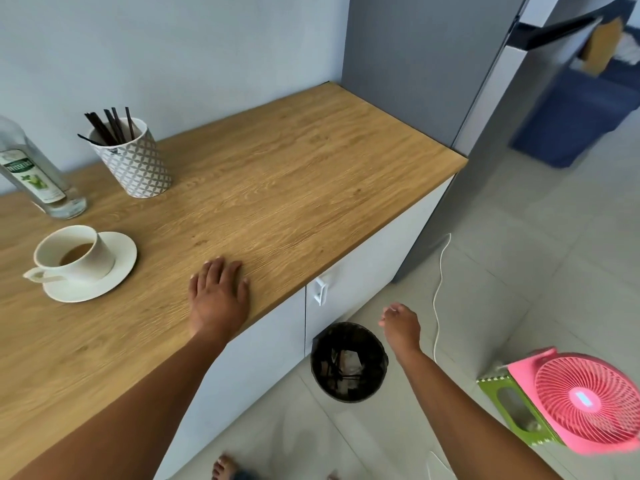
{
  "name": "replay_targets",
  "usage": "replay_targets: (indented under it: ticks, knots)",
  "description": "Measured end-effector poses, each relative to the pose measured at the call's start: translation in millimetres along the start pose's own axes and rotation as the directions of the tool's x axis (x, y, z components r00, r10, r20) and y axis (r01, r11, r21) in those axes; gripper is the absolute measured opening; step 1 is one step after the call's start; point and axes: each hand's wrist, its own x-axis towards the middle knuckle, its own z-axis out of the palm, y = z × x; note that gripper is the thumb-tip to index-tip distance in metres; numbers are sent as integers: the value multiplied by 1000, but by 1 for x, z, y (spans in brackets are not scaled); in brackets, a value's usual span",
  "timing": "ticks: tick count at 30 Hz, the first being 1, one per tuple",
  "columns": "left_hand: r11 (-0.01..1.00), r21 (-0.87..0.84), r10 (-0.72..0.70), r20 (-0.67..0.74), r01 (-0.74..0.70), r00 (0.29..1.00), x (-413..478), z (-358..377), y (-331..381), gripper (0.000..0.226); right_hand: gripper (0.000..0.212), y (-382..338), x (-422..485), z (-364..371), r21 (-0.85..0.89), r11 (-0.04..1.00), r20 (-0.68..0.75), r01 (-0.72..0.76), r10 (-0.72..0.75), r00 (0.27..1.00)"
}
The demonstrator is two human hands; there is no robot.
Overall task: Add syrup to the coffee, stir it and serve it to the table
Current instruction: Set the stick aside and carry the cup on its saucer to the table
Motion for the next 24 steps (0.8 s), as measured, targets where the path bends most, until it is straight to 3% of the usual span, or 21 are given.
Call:
replay_targets:
  ticks: [10, 15, 24]
  knots:
    - [998, -51, 47, 90, -43, 995, -3, -14, -2, 49, 22, -60, -80, 25, 202, 932, 34, 300, -313, 949]
    - [951, -301, 105, 125, -64, 987, -9, -41, -25, 33, 19, -100, -114, 65, 233, 888, 135, 397, -434, 891]
    - [833, -528, -160, 57, 166, 985, -33, -90, -114, 21, 20, -167, -149, 173, 195, 833, 371, 518, -552, 747]
